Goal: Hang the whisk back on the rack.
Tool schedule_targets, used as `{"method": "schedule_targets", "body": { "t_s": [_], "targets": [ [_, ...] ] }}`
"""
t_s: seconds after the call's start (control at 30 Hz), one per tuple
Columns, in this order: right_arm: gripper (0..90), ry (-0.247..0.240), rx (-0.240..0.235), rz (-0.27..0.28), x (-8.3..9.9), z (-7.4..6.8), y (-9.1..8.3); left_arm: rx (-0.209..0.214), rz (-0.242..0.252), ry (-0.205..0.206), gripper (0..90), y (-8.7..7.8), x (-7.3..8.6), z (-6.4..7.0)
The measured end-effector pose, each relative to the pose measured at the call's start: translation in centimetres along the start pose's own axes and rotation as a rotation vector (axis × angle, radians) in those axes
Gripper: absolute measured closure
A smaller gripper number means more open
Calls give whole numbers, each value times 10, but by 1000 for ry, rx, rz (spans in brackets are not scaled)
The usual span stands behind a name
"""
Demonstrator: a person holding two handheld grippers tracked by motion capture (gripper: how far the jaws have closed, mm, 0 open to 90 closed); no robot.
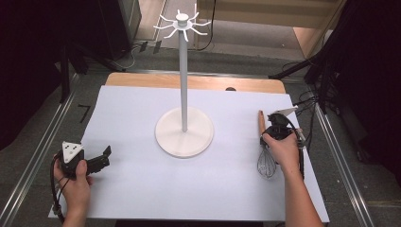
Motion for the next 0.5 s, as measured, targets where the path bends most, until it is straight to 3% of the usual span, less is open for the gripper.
{"method": "schedule_targets", "body": {
  "t_s": [0.3, 0.4, 0.43, 0.5],
  "targets": [
    [829, -39, -98, 102, 3, -5, -10, -1, 0, 0, 7, 0, 0, 0],
    [830, -69, -124, 145, 5, -8, -16, -1, -1, 0, 7, 0, 0, 0],
    [830, -88, -141, 184, 5, -11, -20, -1, 0, 0, 7, 0, 0, 0],
    [830, -100, -148, 198, 6, -13, -23, -2, -1, 1, 7, 0, 0, 0]
  ]
}}
Point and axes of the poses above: each handheld gripper's, and its own axes: y roughly forward along the jaws, x roughly out of its underside, z roughly to its right, the point moved 4 cm from there along y, roughly forward along the jaws, and after that the axes turned 5 degrees about z, right-handed, at the moved point
